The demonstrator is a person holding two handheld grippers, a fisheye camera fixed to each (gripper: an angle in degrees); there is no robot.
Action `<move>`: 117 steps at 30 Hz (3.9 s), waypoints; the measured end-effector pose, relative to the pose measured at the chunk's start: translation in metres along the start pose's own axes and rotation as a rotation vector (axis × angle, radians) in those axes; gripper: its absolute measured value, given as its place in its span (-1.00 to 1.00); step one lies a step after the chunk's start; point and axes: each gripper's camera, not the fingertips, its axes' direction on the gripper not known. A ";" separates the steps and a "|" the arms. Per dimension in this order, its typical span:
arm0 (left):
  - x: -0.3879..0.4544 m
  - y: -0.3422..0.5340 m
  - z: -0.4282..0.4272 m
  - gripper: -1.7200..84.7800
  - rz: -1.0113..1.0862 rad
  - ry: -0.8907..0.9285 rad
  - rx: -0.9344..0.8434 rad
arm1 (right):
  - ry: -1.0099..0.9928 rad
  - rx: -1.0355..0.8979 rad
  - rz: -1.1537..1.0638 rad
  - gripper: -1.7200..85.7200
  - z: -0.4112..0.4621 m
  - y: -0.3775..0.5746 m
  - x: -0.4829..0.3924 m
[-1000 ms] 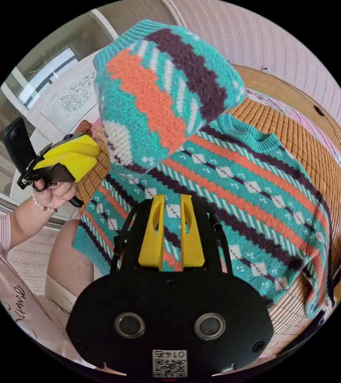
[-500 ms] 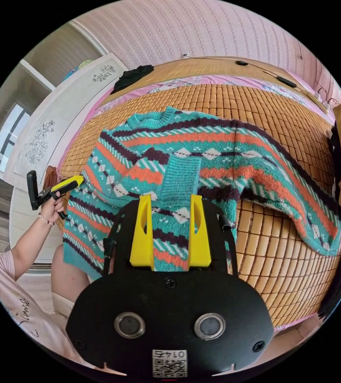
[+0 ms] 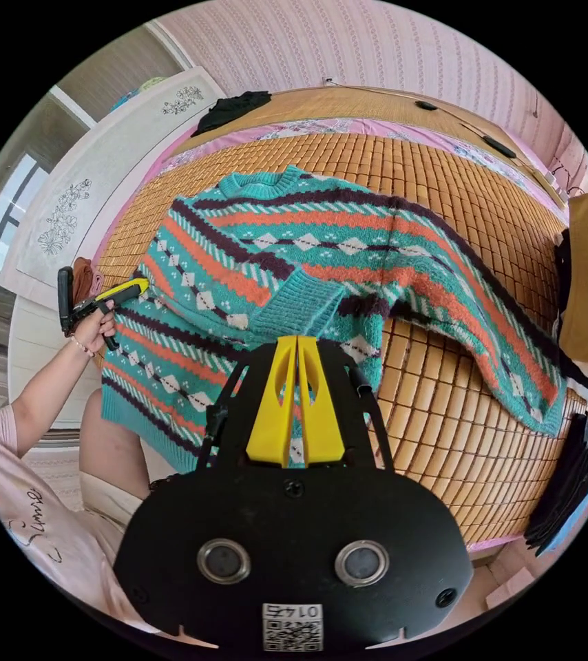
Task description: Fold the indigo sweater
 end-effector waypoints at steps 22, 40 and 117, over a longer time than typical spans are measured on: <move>0.163 0.013 0.087 -0.97 0.248 0.329 -0.011 | -0.550 0.627 1.079 -0.76 -0.015 0.132 0.234; 0.108 0.052 0.051 -0.98 0.121 0.242 0.059 | 0.147 0.196 -0.523 -0.88 -0.031 0.019 -0.160; -0.081 -0.239 0.030 -0.70 -0.077 -0.104 -0.214 | -0.039 -0.049 0.220 -0.83 0.022 -0.107 0.080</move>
